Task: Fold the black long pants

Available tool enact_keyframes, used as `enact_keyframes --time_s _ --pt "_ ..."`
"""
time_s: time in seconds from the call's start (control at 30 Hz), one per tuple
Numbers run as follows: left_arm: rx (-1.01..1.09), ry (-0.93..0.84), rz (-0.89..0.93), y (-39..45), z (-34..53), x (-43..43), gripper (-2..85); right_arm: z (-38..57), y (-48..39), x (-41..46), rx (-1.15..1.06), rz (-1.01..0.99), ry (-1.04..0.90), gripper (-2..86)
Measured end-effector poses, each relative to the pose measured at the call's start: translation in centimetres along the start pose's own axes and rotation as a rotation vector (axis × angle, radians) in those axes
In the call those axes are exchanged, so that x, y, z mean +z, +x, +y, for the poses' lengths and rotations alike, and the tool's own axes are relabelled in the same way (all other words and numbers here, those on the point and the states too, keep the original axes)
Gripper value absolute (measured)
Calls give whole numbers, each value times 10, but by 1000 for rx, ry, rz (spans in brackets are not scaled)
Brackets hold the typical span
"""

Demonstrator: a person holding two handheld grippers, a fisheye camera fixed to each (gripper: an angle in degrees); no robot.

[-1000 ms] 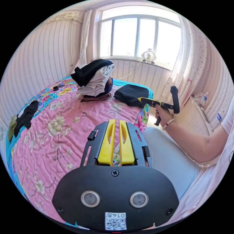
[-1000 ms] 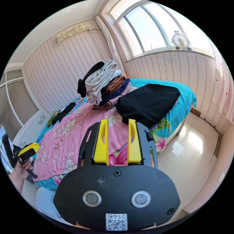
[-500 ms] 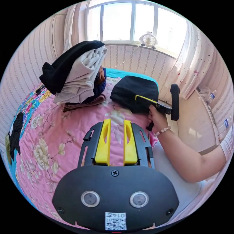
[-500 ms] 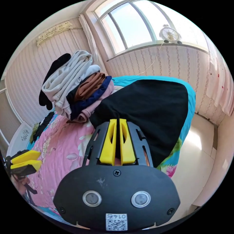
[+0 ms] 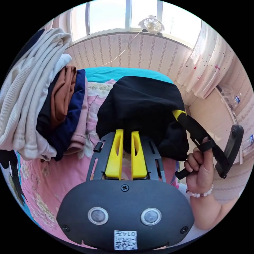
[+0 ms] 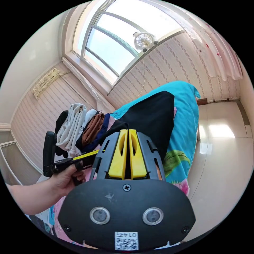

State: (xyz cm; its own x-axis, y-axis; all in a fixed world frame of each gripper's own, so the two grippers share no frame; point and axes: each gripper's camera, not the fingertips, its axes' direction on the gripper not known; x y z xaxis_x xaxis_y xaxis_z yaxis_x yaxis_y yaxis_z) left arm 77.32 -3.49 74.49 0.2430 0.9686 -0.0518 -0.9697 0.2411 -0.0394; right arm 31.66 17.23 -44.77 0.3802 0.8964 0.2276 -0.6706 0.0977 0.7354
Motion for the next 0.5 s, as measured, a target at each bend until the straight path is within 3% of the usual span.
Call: enact_keyframes --time_s 0.07,0.2,0.27,0.4,0.5 --pt "-19 77 37 -6 8 -23 2 -1 -8 -6 -38 -71 2 -1" --pt "-103 201 18 -22 43 -80 -8 13 -75 -10 -337 -280 -71 -1" --pt "-215 301 30 -42 88 -133 -9 21 -103 -27 -438 -387 -63 -1" --pt "-316 380 -28 -49 175 -222 -10 44 -169 -69 -579 -780 -226 -2" --pt "-422 462 -150 -39 276 -318 -10 84 -227 -111 -609 -1011 -345 -2"
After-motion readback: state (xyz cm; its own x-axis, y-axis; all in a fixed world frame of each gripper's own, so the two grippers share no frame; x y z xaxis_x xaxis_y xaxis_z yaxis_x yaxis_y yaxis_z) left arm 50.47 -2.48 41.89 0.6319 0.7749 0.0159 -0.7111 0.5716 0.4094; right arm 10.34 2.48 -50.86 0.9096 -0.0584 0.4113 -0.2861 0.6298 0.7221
